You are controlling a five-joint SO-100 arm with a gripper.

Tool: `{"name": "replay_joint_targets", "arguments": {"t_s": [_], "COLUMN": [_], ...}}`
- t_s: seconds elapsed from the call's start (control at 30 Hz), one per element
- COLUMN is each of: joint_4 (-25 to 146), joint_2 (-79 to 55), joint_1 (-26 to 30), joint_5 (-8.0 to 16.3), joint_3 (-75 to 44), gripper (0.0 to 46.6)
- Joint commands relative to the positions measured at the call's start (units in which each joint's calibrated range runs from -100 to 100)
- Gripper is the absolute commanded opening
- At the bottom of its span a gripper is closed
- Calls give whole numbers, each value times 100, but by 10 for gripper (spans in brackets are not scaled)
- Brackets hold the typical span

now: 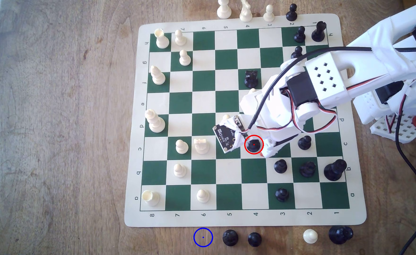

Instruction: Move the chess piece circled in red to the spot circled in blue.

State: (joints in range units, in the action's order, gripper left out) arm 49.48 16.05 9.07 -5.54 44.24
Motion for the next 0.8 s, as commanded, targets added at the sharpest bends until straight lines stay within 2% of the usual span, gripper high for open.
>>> {"name": "replay_joint_targets", "arguments": {"t_s": [0.0,0.5,0.77], "joint_4": [-124,-345,-345], "joint_2": [8,-119,-127], "joint_1": [-27,28,67], "joint_5": [15,59,78], "joint_3": [-516,-544,-616], "gripper": [149,144,108]}}
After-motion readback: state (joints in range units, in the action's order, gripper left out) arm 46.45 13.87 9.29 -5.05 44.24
